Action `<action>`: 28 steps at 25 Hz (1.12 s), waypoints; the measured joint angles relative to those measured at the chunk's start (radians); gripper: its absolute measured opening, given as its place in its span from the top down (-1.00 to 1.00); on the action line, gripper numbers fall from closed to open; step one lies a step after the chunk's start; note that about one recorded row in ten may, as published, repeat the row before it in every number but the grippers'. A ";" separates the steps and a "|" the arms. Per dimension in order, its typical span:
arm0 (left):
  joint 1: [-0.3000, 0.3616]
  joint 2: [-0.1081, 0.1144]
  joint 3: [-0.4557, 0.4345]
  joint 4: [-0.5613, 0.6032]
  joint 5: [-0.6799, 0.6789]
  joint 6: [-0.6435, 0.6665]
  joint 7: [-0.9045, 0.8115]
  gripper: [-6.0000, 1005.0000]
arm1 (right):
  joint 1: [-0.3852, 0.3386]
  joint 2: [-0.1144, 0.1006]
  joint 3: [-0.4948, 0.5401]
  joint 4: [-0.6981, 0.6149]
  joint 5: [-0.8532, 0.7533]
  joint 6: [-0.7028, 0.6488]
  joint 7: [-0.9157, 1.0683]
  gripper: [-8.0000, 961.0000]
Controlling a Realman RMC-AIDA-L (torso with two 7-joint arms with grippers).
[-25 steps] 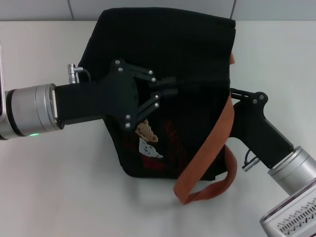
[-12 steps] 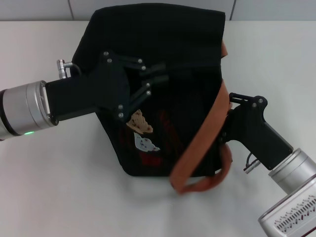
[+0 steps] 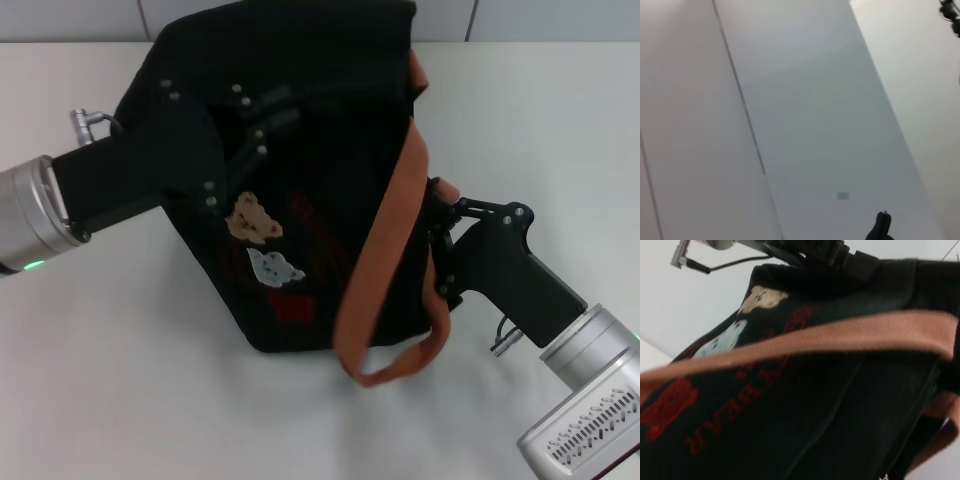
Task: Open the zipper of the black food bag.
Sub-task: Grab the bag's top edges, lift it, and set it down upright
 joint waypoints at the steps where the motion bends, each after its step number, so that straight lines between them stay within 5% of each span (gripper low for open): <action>1: 0.010 0.001 -0.001 -0.001 -0.023 0.000 0.000 0.60 | -0.002 0.000 0.002 -0.001 0.000 0.004 0.000 0.83; 28: 0.070 0.005 -0.053 -0.037 -0.130 -0.009 0.010 0.56 | -0.005 0.000 0.008 -0.017 0.000 0.037 0.070 0.74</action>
